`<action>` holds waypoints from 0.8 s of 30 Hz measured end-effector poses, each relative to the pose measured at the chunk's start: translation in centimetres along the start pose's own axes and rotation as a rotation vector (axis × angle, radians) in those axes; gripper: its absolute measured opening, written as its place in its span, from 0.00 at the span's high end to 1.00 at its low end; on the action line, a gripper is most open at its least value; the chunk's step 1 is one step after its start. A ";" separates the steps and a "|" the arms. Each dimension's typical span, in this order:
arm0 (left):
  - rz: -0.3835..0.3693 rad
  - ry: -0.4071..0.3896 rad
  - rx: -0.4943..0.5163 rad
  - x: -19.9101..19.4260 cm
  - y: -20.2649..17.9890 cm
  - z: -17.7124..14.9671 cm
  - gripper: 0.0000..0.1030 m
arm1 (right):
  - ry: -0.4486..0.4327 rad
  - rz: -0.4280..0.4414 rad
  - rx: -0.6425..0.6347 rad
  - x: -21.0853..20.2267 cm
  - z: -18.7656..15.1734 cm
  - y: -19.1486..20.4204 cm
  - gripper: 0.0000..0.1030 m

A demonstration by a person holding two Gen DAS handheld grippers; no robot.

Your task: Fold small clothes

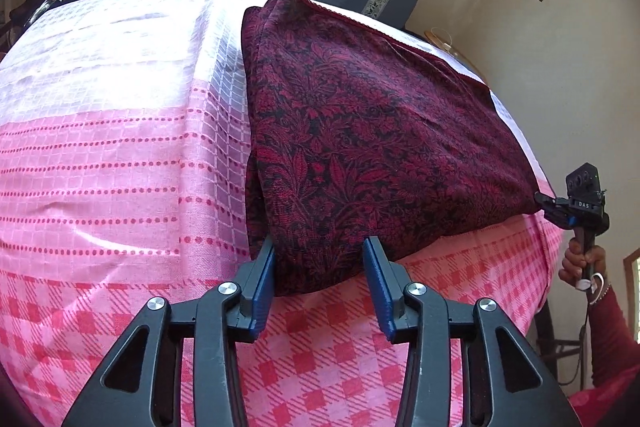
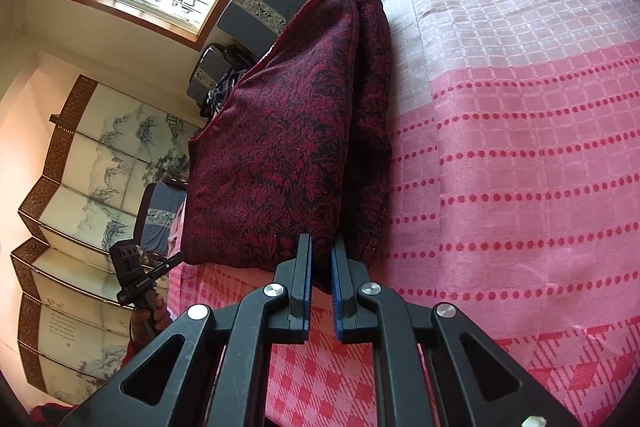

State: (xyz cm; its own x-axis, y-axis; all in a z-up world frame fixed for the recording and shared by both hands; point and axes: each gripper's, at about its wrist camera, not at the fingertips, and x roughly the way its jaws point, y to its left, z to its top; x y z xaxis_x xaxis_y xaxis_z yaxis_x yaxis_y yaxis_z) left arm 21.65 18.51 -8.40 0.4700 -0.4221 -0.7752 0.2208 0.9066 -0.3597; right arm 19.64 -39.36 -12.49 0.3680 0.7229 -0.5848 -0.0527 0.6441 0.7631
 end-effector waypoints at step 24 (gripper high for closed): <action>-0.079 0.034 -0.060 -6.0 -0.8 -4.9 0.93 | -0.008 0.064 0.000 -3.2 -3.1 0.8 0.91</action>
State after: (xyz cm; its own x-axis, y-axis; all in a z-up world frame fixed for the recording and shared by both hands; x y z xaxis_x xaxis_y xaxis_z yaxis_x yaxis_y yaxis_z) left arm 14.43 20.34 -5.98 0.4236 -0.4924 -0.7603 0.2041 0.8697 -0.4495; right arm 15.52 -40.40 -10.87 0.3710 0.7606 -0.5327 -0.0767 0.5968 0.7987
